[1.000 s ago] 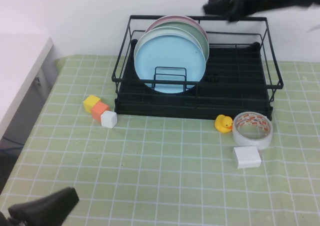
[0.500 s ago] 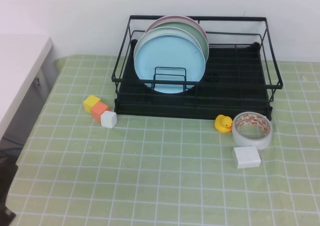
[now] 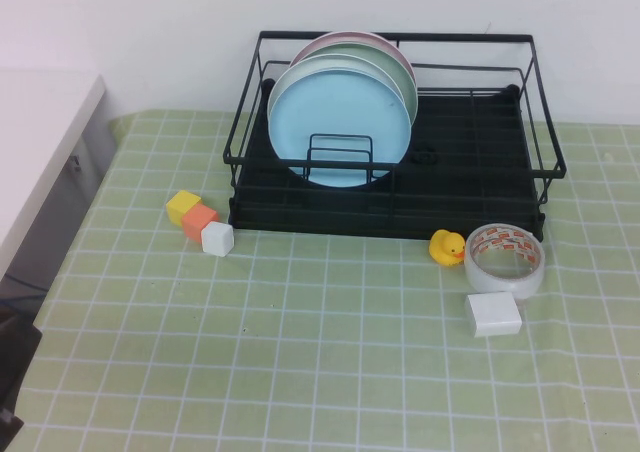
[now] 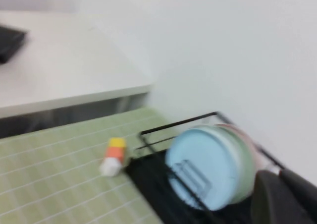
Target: Place plate on rack
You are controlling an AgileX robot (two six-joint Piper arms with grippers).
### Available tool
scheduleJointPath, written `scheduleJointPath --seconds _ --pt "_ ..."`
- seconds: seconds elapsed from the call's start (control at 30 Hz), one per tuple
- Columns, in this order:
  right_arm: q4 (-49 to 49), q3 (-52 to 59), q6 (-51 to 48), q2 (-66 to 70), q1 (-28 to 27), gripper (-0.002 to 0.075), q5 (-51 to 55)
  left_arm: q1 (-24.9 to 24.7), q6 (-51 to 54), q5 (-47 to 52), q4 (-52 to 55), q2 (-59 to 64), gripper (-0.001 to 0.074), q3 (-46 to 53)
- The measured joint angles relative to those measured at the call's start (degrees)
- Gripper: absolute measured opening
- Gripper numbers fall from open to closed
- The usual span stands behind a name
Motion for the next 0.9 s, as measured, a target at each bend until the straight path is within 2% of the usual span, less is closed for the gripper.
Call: scheduleJointPath --seconds 0.13,0.33,0.57,0.9 --pt "0.0 12.6 0.0 -13.4 0.0 0.0006 -8.4 0.0 0.0 0.0 -0.1 0.0 -0.0001 0.0" --pt "-0.4 22.0 -0.2 -27.8 0.0 0.0006 -13.1 0.0 0.0 0.0 -0.1 0.0 -0.0001 0.0" --pt "-1.4 28.2 4.4 -32.6 0.0 0.0004 -12.0 0.0 0.0 0.0 -0.1 0.0 -0.0001 0.0" --pt "-2.9 42.1 3.9 -32.6 0.0 0.0000 -30.3 0.0 0.0 0.1 -0.1 0.0 -0.0001 0.0"
